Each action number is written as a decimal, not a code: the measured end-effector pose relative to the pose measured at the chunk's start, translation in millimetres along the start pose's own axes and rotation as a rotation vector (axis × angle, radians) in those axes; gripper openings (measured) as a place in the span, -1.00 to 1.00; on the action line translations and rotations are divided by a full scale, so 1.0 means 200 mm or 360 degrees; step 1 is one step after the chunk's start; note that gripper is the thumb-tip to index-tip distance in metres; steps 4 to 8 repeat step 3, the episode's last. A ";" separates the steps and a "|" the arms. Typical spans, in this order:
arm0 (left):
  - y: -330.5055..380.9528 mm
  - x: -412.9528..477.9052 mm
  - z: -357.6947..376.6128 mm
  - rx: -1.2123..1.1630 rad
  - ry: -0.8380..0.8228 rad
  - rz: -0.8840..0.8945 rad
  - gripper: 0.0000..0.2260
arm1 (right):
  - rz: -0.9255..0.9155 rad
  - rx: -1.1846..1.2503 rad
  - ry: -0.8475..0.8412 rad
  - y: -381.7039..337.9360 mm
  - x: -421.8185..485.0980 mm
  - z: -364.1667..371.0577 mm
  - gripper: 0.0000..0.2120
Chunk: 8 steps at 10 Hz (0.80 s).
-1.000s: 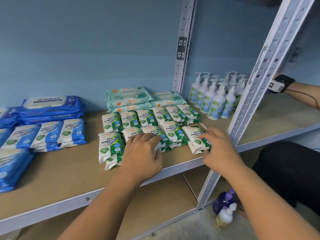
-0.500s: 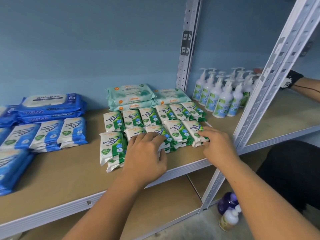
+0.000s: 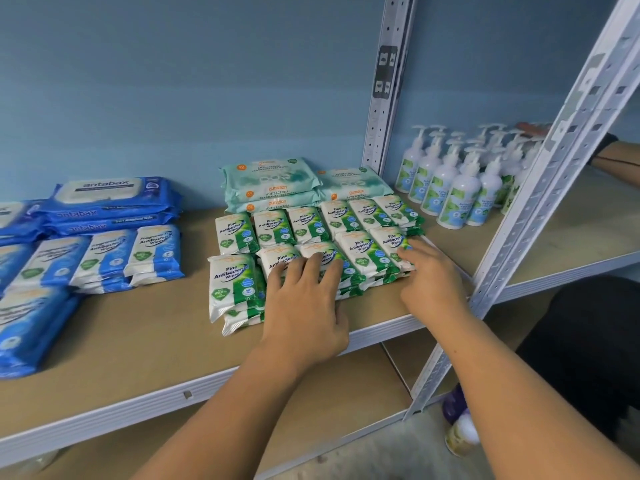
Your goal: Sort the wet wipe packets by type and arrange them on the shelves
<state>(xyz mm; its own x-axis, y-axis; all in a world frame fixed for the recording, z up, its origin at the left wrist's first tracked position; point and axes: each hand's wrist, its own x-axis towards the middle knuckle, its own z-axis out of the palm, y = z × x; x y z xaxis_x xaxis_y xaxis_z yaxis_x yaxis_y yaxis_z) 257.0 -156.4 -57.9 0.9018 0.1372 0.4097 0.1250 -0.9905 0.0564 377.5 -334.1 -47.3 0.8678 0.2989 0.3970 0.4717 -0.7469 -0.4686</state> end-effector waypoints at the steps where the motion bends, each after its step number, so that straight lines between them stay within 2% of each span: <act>1: 0.01 0.00 -0.01 -0.0008 -0.0046 0.0004 -0.41 | 0.0081 -0.0044 -0.0155 -0.02 0.00 -0.05 -0.42; 2: 0.00 -0.01 -0.04 -0.0124 -0.0064 -0.0009 -0.42 | 0.0091 -0.0053 -0.0063 -0.09 -0.03 -0.10 -0.51; 3: 0.02 -0.08 -0.09 -0.0291 -0.0043 -0.0029 -0.44 | 0.0015 0.0016 0.0233 -0.20 -0.10 -0.18 -0.61; 8: 0.02 -0.08 -0.09 -0.0291 -0.0043 -0.0029 -0.44 | 0.0015 0.0016 0.0233 -0.20 -0.10 -0.18 -0.61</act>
